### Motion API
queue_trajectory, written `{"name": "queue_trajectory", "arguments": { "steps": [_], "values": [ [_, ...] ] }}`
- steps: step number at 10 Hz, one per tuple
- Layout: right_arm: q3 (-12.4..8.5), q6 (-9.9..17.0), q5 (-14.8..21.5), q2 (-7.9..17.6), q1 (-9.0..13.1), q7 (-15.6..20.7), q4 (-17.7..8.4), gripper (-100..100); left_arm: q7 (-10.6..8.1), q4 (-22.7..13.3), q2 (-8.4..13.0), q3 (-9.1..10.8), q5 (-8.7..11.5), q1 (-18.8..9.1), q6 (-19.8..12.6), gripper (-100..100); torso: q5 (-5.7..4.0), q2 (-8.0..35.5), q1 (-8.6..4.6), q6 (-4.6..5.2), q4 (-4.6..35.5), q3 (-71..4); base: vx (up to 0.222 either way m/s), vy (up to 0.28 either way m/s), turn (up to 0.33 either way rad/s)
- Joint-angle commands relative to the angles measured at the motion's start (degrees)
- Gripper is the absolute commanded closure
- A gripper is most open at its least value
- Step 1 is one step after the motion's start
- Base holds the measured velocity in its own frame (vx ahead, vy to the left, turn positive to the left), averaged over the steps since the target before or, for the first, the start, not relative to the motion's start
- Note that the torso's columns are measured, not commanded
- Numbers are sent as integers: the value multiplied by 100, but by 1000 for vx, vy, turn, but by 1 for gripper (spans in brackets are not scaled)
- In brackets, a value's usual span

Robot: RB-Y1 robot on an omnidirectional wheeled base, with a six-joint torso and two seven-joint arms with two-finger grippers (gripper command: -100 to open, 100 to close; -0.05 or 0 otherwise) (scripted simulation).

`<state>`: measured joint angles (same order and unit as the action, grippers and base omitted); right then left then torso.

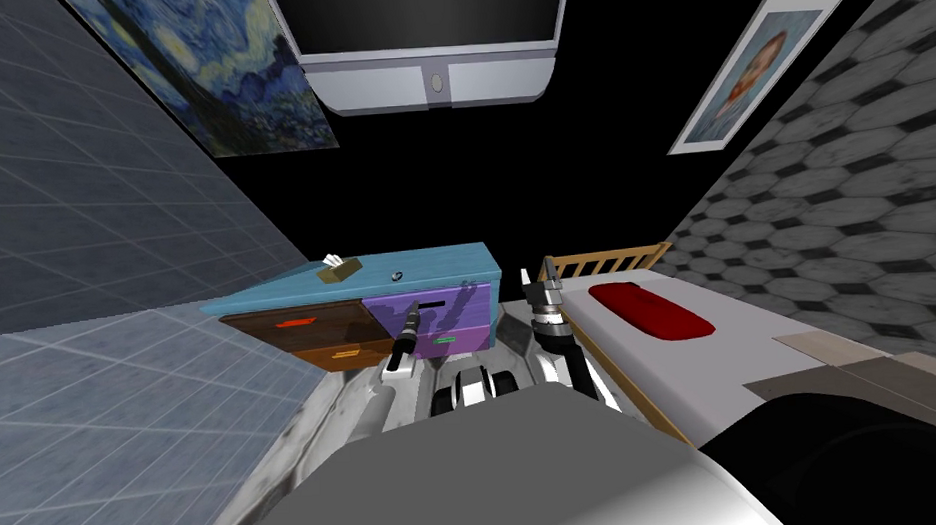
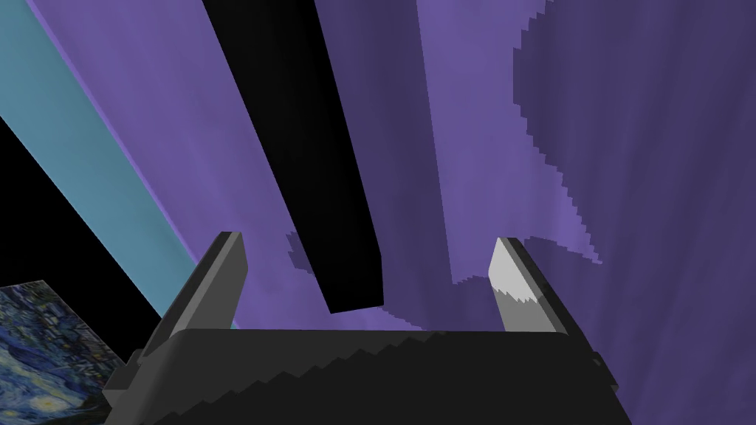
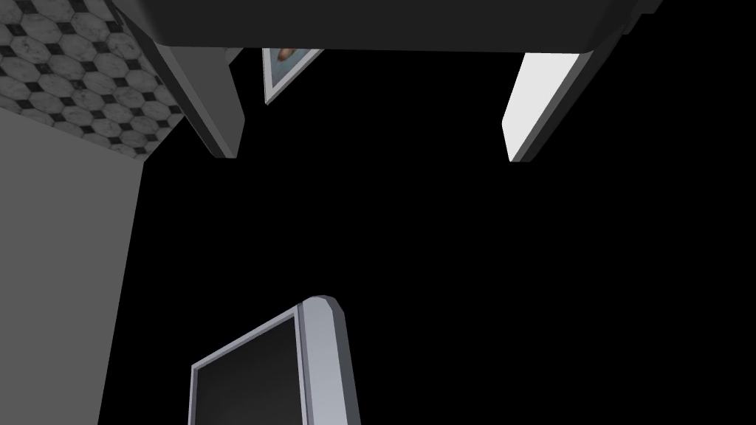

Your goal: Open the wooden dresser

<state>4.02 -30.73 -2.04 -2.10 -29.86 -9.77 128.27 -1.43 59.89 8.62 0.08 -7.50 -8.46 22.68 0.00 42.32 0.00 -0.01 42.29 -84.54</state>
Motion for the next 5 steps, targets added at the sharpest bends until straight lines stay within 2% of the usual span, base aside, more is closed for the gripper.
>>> {"name": "queue_trajectory", "arguments": {
  "steps": [1, 2, 3, 4, 5],
  "values": [
    [0, 0, 0, 0, 0, 0, 0, 0, -104, -401, 78, 98, -33, -294, 84, -100, 0, -3, 0, 1, -1, -3, -39, -28, -11],
    [0, 0, 0, 0, 0, 0, 0, 0, -199, -646, 154, 182, -61, -549, 161, -100, 1, -4, 1, 0, -2, -3, -48, -36, -17],
    [0, 0, 0, 0, 0, 0, 0, 0, -199, -724, 154, 182, -61, -549, 161, -100, 0, -2, -2, 1, -1, -3, -37, -29, -10],
    [0, 0, 0, 0, 0, 0, 0, 0, -294, -946, 230, 266, -88, -800, 239, -100, 0, -5, 1, 0, -1, -3, -45, -39, -18],
    [0, 0, 0, 0, 0, 0, 0, 0, -294, -1047, 230, 266, -88, -804, 239, -100, -1, -3, -3, 1, -1, -3, -38, -26, -13]
  ]
}}
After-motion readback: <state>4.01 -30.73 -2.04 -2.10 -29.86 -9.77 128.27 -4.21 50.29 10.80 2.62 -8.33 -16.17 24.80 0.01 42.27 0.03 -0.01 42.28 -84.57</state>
